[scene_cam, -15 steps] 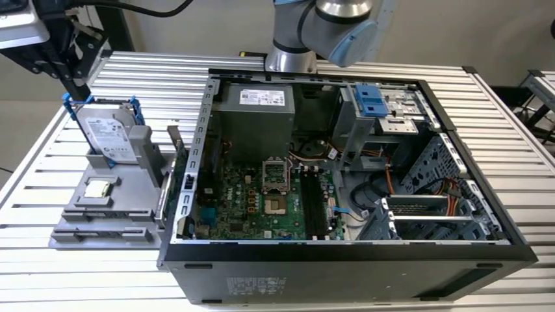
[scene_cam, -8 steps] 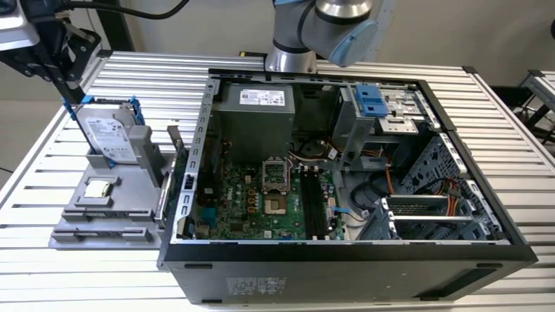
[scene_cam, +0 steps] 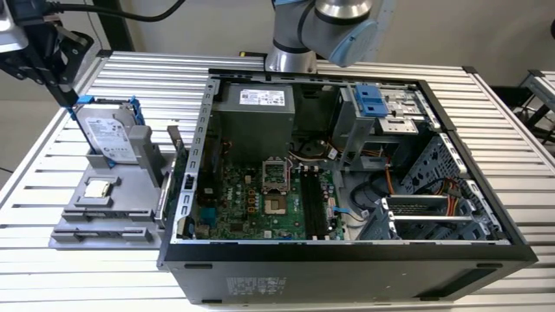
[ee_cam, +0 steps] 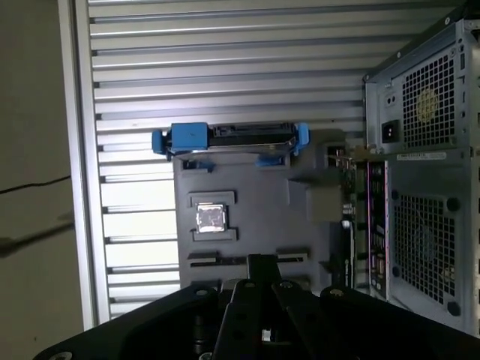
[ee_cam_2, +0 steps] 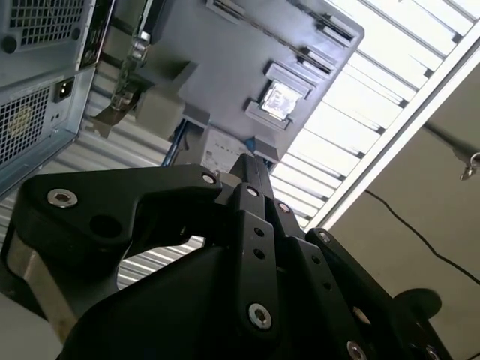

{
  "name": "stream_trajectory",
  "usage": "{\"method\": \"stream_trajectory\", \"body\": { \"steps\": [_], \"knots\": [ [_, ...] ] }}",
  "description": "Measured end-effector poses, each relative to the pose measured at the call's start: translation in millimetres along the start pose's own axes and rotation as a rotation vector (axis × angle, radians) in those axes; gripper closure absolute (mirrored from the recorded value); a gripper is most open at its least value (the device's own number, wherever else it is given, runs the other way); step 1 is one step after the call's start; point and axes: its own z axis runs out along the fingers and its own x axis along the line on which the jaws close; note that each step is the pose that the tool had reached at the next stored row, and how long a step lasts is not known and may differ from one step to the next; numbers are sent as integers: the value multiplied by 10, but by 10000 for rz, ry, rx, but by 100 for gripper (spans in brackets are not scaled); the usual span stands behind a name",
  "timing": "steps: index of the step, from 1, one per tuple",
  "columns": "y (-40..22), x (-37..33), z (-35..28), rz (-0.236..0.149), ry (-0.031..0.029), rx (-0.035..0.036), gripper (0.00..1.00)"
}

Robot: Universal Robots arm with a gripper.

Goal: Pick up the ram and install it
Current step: 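Reach for the ram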

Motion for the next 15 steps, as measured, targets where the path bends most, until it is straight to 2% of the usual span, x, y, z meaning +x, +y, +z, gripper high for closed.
{"method": "stream_trajectory", "body": {
  "steps": [15],
  "knots": [
    [-125, 94, -7, 0, 1, 1, 100]
  ]
}}
